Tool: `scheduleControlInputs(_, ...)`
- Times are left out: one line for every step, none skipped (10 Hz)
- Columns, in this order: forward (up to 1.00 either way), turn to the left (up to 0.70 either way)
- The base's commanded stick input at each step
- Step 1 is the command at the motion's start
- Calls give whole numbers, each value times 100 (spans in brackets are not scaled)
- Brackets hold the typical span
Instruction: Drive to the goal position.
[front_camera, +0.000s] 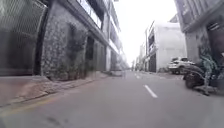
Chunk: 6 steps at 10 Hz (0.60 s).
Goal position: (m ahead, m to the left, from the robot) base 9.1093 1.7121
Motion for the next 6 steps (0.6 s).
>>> scheduleControlInputs(85,-34)
scheduleControlInputs(85,-34)
scheduleControlInputs(85,-7)
scheduleControlInputs(85,0)
scheduleControlInputs(85,0)
scheduleControlInputs(85,0)
